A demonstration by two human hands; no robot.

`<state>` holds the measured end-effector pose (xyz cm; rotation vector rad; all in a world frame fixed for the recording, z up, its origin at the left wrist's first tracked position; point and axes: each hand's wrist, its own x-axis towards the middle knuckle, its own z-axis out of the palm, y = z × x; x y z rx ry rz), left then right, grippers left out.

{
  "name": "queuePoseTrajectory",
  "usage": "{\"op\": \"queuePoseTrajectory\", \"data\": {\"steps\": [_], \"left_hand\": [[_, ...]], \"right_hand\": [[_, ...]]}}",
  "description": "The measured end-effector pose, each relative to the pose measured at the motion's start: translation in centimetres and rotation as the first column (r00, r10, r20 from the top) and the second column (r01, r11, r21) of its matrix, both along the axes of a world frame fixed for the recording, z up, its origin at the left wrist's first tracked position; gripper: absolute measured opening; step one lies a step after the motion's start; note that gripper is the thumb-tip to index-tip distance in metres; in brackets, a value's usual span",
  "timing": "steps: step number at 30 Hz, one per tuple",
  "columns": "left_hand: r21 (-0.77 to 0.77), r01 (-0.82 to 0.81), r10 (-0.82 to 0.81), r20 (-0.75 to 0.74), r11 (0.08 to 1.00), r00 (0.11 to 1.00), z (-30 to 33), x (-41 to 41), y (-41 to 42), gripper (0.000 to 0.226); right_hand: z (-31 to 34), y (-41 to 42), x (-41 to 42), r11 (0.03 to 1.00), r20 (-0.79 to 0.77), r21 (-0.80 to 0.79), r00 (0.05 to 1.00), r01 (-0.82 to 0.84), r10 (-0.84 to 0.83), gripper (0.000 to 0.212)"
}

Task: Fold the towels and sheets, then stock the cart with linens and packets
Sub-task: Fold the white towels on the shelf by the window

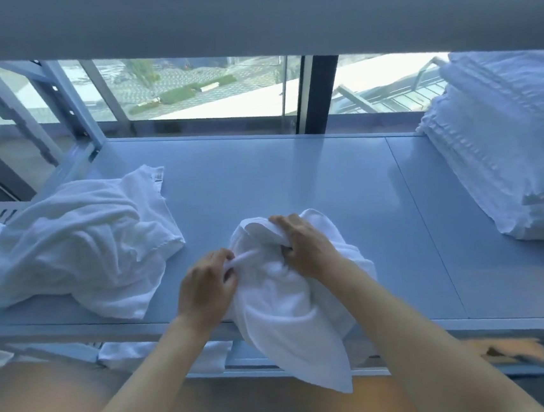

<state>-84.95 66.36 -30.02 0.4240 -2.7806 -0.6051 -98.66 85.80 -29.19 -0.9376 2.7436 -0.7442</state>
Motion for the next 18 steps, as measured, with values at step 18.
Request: {"op": "queuePoseTrajectory", "data": {"steps": [18], "left_hand": [[-0.072,0.325,-0.328,-0.033,0.943,0.944,8.4,-16.6,3.8,0.030]], "right_hand": [[3.0,12.4,1.1,0.799,-0.070,0.028,0.798,0.601,-0.598,0.056]]}}
